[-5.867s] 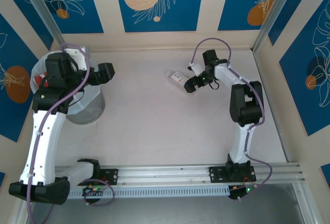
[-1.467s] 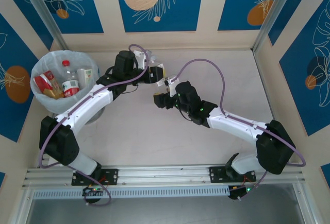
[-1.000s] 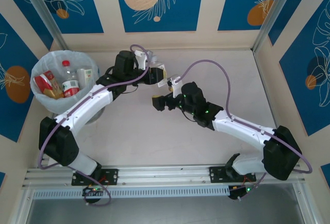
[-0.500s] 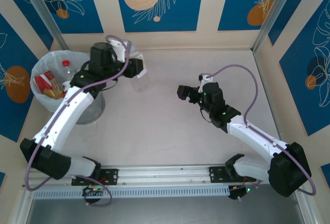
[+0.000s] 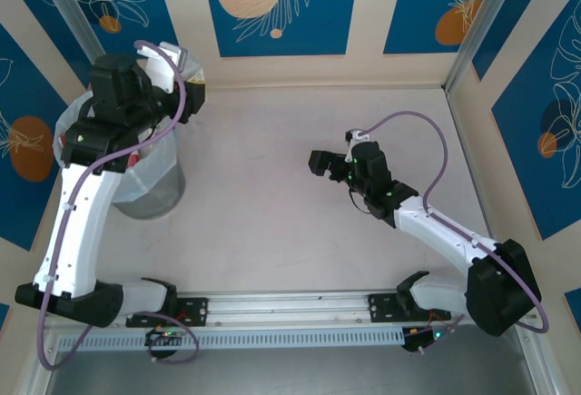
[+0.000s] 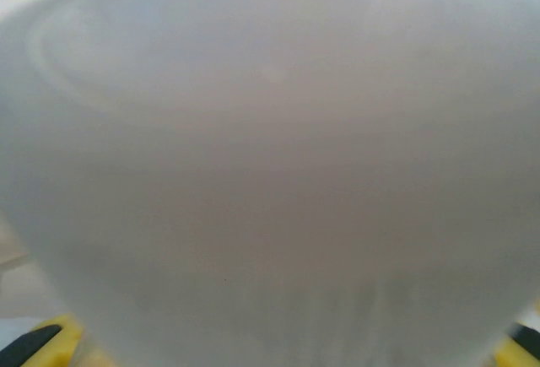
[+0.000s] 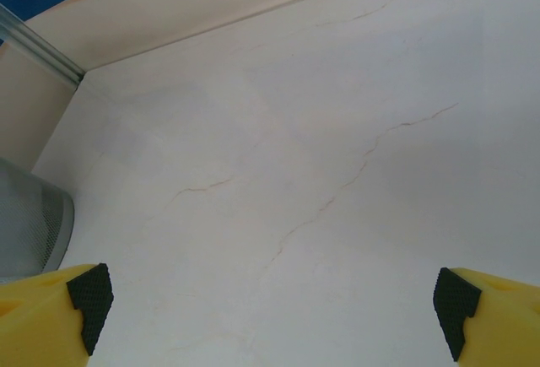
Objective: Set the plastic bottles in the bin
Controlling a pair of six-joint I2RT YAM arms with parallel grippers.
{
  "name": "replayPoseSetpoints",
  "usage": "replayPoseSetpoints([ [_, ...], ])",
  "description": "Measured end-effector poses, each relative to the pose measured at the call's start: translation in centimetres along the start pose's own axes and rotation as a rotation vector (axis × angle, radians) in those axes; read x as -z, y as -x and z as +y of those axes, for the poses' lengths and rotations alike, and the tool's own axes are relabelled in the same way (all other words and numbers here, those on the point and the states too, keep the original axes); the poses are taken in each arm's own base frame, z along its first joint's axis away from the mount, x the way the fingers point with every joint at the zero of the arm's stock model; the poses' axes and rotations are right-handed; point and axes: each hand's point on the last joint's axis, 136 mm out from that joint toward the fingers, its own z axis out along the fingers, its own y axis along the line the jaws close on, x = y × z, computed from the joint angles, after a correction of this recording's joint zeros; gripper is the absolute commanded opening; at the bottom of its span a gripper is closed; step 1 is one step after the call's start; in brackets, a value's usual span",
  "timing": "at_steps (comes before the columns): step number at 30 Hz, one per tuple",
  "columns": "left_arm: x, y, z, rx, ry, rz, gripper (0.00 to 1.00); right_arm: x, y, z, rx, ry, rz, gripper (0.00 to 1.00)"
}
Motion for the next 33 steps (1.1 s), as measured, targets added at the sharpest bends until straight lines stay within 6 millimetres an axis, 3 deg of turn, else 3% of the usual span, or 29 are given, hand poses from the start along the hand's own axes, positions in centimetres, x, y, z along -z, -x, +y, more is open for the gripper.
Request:
replayPoseSetpoints([
  [9,3.6,-1.8,8.5,-0.161,0.455,0.134,0.44,-0.3,-0.3,-0.1,-0.001,0.003,0.019,1.00],
  [15,4.3,-6.4,12.2,-0.315,0.657,0.326,0.46,-1.0,-1.0,-0.2,-0.003,0.002,0.051,1.00],
  [21,4.7,-10.0,15.9,-0.338,0.753,0.480,0.47,-0.9,-0.6,0.3,-0.003,0.018,0.048,1.00],
  [26,4.3,-12.7,16.4,-0.331,0.712,0.542,0.51,-1.3,-0.9,0.3,-0.003,0.020,0.062,1.00],
  [31,3.6,-13.0,15.8,-0.316,0.655,0.526,0.56,-1.3,-1.0,0.3,-0.004,0.023,0.067,1.00],
  [33,3.2,-13.2,15.4,-0.306,0.622,0.527,0.65,-1.3,-1.0,0.3,-0.004,0.023,0.067,1.00],
])
